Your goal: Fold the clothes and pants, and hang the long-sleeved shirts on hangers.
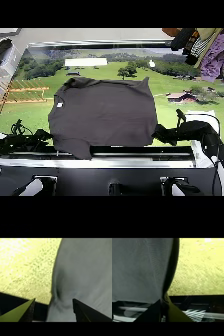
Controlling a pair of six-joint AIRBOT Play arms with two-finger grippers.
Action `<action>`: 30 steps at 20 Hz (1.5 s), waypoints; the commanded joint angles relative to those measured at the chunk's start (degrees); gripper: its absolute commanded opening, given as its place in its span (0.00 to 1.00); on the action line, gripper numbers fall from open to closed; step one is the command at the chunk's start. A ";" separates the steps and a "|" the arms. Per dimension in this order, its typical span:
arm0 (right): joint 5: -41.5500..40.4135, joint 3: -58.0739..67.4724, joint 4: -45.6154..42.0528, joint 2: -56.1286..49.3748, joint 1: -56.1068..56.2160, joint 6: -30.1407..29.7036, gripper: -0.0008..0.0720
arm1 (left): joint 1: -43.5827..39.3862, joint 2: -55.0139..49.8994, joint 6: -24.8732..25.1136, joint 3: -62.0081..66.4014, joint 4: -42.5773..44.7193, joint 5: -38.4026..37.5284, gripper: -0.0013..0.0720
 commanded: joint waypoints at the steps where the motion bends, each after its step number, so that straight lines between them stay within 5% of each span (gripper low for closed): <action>1: -1.70 -0.02 0.42 3.04 0.07 0.87 0.06 | -2.34 -4.20 2.56 -0.07 -3.30 3.02 0.71; 4: 0.07 -0.02 0.42 7.08 0.07 3.54 0.06 | -7.13 -7.93 2.29 -0.04 -3.45 5.29 0.67; 6: 0.13 0.00 1.31 9.84 0.07 3.78 0.06 | -9.07 -8.68 2.67 0.26 -5.38 5.64 0.05; 11: 8.31 5.99 14.64 15.69 0.07 -2.82 0.06 | -10.03 -4.72 5.11 11.17 -16.04 -0.85 0.04; 15: 14.93 26.58 15.85 15.67 0.07 -2.38 0.06 | -9.60 4.15 4.15 35.87 -15.98 -6.40 0.04; 18: 9.90 46.56 15.82 15.69 0.07 -1.66 0.06 | -7.76 11.30 0.81 57.13 -12.59 -5.92 0.04; 23: 4.39 73.44 11.76 15.69 0.07 6.93 0.06 | -5.20 21.59 -12.35 77.42 5.75 -2.29 0.04; 27: 4.48 77.22 3.06 15.04 0.04 13.07 0.06 | -5.11 22.21 -11.96 77.35 9.60 -3.74 0.04; 30: -3.72 77.22 -1.66 9.97 0.04 13.16 0.06 | -5.22 16.63 -6.86 76.11 5.68 -7.96 0.04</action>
